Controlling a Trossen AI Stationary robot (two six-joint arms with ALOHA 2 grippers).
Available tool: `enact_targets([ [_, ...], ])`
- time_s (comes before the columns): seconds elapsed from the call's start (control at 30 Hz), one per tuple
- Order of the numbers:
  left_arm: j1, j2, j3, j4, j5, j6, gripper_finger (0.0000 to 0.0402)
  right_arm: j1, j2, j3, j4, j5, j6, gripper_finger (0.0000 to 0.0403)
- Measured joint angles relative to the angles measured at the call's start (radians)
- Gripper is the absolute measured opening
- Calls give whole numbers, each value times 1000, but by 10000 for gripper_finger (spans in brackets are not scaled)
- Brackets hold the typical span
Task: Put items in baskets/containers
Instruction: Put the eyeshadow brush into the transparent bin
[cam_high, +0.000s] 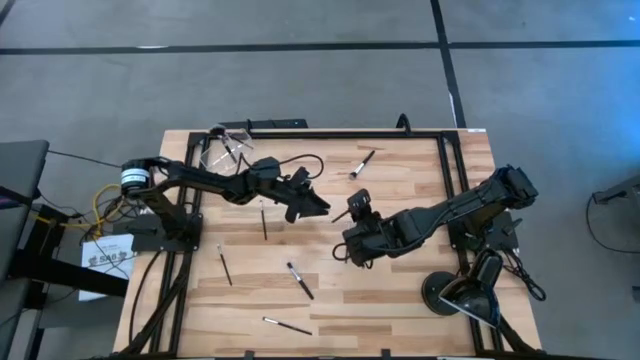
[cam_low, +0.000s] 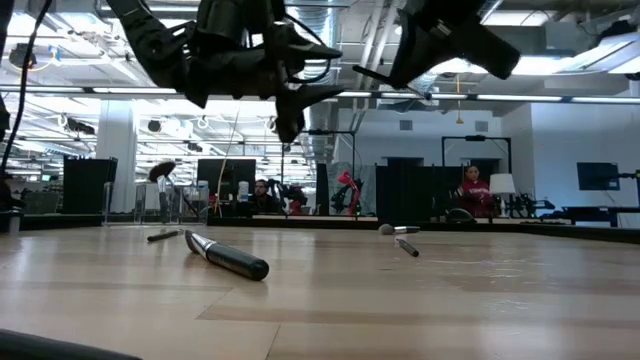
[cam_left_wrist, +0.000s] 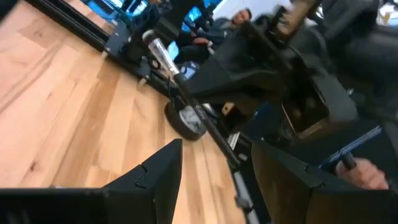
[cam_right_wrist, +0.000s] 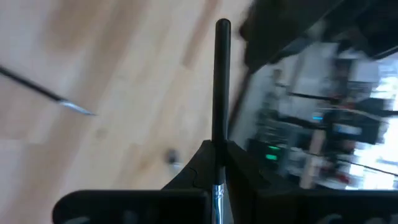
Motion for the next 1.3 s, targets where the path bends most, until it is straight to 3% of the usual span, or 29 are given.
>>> enact_targets([
  [0.17, 0, 6, 9, -5, 0, -87, 190, 0, 0, 0, 117, 122, -206, 11],
  [0.47, 0, 5, 9, 16, -5, -166, 190, -8, -2, 1, 266, 134, -496, 11],
  [0.83, 2, 3, 9, 63, 90, -194, 190, 28, -1, 2, 259, 111, -511, 10],
  [1.0, 0, 3, 9, 106, 85, -223, 190, 47, -1, 1, 259, 103, -511, 10],
  [1.3, -48, 3, 9, 98, 33, -222, 190, -17, -1, 1, 266, 43, -514, 9],
])
